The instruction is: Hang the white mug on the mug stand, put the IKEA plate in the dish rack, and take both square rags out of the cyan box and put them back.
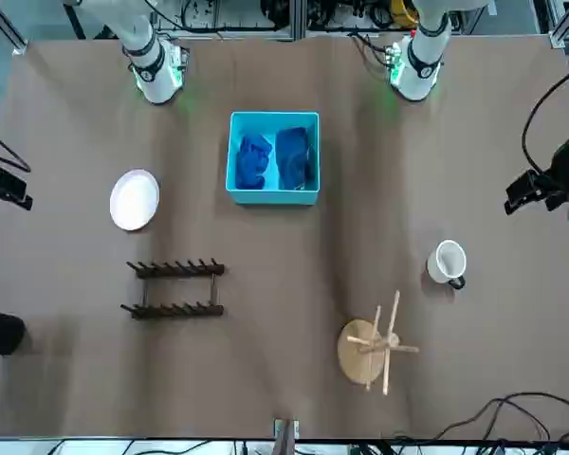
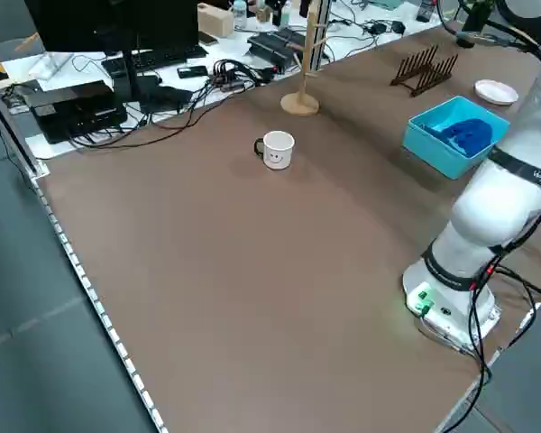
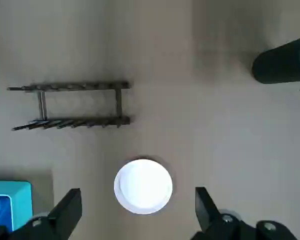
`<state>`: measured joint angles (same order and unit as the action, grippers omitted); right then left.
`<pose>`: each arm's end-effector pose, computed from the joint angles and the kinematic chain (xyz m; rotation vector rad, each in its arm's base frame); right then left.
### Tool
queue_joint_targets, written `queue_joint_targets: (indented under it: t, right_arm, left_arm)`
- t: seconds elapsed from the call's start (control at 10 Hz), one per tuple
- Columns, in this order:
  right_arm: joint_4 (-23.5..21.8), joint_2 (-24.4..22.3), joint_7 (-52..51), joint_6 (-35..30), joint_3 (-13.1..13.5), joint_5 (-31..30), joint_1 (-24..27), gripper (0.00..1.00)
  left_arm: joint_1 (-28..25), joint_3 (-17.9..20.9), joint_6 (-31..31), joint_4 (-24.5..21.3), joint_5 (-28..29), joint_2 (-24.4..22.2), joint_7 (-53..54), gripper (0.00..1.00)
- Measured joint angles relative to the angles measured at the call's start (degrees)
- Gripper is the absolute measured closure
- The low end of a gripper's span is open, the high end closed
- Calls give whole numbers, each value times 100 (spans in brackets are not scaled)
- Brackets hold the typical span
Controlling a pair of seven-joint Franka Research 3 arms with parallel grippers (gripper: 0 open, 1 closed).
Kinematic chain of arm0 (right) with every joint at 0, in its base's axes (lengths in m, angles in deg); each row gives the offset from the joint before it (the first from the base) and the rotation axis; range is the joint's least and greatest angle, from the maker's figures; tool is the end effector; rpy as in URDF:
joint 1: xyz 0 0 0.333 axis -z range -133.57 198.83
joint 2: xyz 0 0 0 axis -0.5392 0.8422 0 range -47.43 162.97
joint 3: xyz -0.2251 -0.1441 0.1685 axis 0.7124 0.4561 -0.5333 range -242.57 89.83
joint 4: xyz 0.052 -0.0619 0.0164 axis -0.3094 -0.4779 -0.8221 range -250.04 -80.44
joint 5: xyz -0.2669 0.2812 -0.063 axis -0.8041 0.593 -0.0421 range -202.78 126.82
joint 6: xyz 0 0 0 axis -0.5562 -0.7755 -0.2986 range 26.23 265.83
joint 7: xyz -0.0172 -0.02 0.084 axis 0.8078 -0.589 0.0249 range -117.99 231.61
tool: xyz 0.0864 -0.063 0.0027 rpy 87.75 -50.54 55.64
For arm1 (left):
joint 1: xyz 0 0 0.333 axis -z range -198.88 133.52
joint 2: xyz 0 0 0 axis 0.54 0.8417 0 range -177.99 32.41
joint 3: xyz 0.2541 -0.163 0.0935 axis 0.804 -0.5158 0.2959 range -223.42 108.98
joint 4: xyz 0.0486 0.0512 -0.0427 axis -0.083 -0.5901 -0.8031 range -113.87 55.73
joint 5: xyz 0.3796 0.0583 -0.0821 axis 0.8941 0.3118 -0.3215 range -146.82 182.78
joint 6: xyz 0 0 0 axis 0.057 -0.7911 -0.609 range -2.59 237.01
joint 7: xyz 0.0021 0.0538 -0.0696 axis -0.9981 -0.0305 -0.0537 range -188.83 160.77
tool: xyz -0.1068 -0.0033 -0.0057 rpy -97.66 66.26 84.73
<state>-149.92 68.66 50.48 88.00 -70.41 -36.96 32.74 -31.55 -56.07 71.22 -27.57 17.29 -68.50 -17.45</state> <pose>0.6051 -0.0555 0.6231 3.1398 0.0116 -0.0014 0.5914 -0.0014 0.5962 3.1247 0.0958 0.1285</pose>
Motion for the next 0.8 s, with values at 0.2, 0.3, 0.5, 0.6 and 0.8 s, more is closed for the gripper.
queue_joint_targets:
  t: [0.2,0.3,0.5,0.6,0.8]
  right_arm:
    - [0,0,0,0,-3,0,0,0]
    - [0,0,0,0,-12,0,-4,0]
    - [-13,9,-1,-29,-32,0,-38,0]
    - [-65,22,-2,-67,-33,0,-45,0]
    - [-394,46,-20,-47,-12,-159,-42,0]
  left_arm:
    - [10,55,0,0,0,0,0,1]
    - [9,69,-3,-5,0,4,13,2]
    - [8,139,-8,-54,-142,89,18,4]
    - [7,180,-6,-118,-166,196,18,4]
    - [7,219,357,-528,-176,477,-3,4]
